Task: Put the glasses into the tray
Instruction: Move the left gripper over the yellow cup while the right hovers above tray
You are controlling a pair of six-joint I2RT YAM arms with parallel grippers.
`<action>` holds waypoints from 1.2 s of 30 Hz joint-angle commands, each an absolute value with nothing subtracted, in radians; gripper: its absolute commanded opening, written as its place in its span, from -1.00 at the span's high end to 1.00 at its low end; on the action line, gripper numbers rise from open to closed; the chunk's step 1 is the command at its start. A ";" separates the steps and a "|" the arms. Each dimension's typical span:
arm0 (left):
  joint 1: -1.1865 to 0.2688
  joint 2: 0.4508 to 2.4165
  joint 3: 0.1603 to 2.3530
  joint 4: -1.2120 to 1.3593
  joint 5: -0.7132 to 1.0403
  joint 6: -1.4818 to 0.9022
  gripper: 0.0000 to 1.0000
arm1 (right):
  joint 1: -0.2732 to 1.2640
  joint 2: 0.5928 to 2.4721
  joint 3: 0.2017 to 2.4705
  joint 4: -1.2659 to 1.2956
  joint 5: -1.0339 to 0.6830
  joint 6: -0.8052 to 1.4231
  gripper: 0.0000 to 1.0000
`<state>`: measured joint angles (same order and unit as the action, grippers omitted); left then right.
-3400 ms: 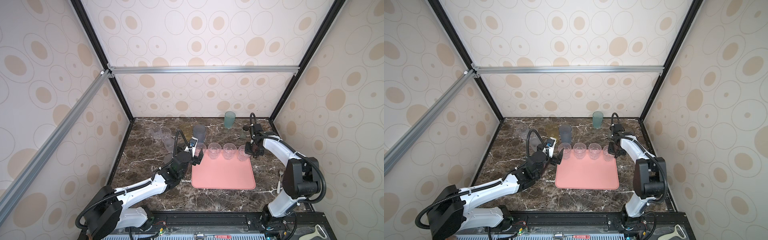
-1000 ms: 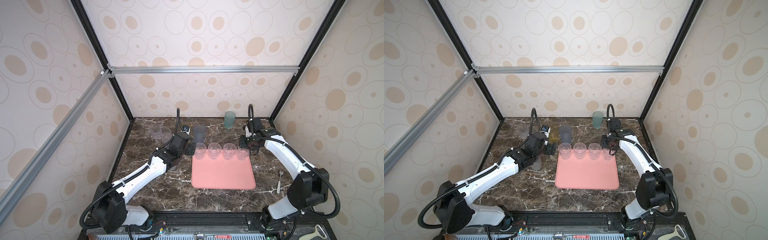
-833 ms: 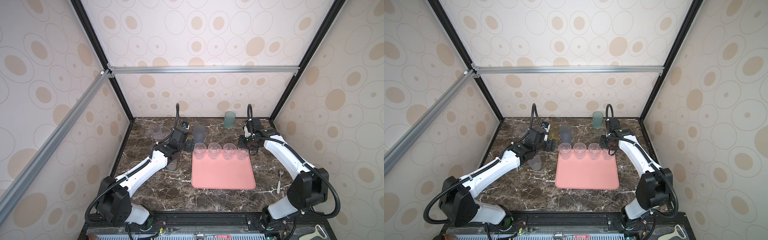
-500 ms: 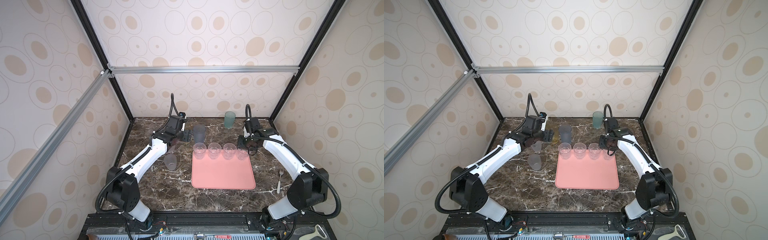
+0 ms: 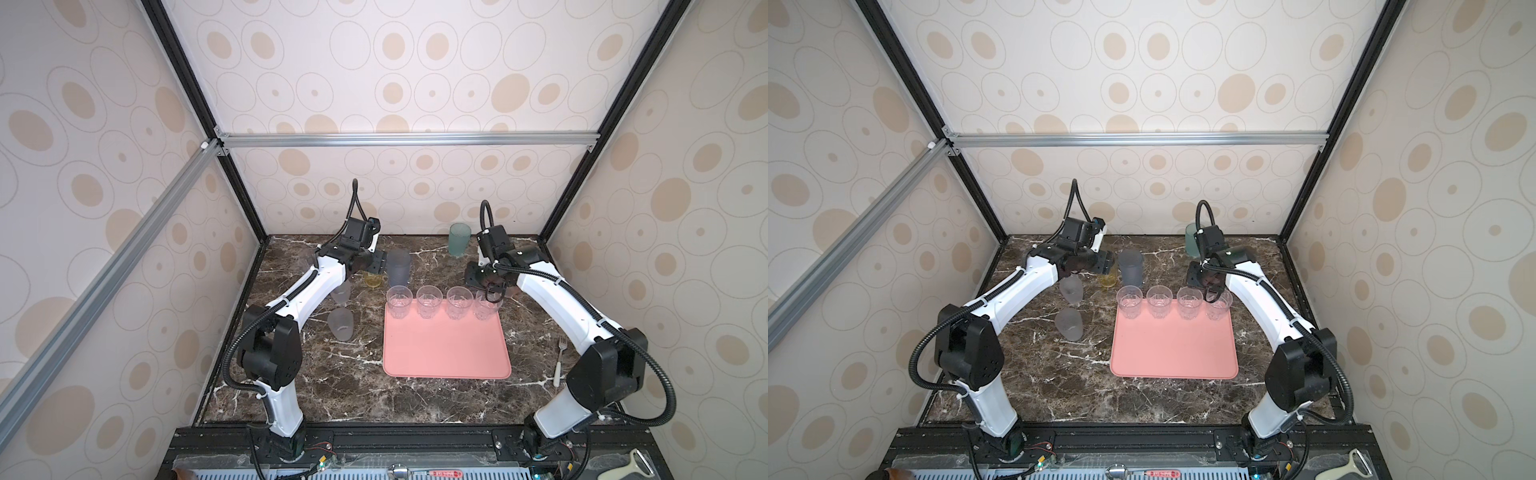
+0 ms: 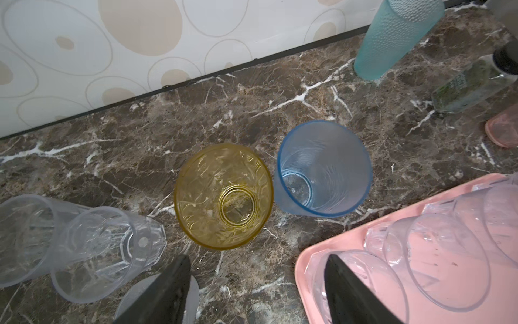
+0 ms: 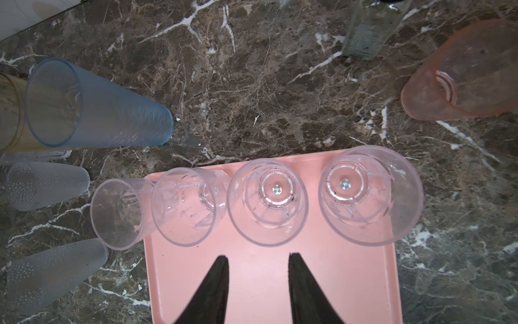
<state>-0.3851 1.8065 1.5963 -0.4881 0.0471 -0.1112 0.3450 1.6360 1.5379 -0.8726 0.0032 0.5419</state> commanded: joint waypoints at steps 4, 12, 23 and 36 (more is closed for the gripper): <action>-0.330 1.807 1.641 -0.519 0.073 -0.078 -0.39 | 0.391 1.711 1.623 -0.911 0.002 0.572 0.25; -0.275 1.843 1.656 -0.496 0.128 -0.107 -0.21 | 0.447 1.820 1.765 -0.947 0.009 0.573 0.25; -0.272 1.999 1.795 -0.556 0.162 -0.113 -0.02 | 0.483 1.833 1.766 -0.948 0.034 0.583 0.25; -0.272 2.132 1.930 -0.605 0.090 -0.104 0.34 | 0.484 1.835 1.752 -0.952 0.044 0.568 0.25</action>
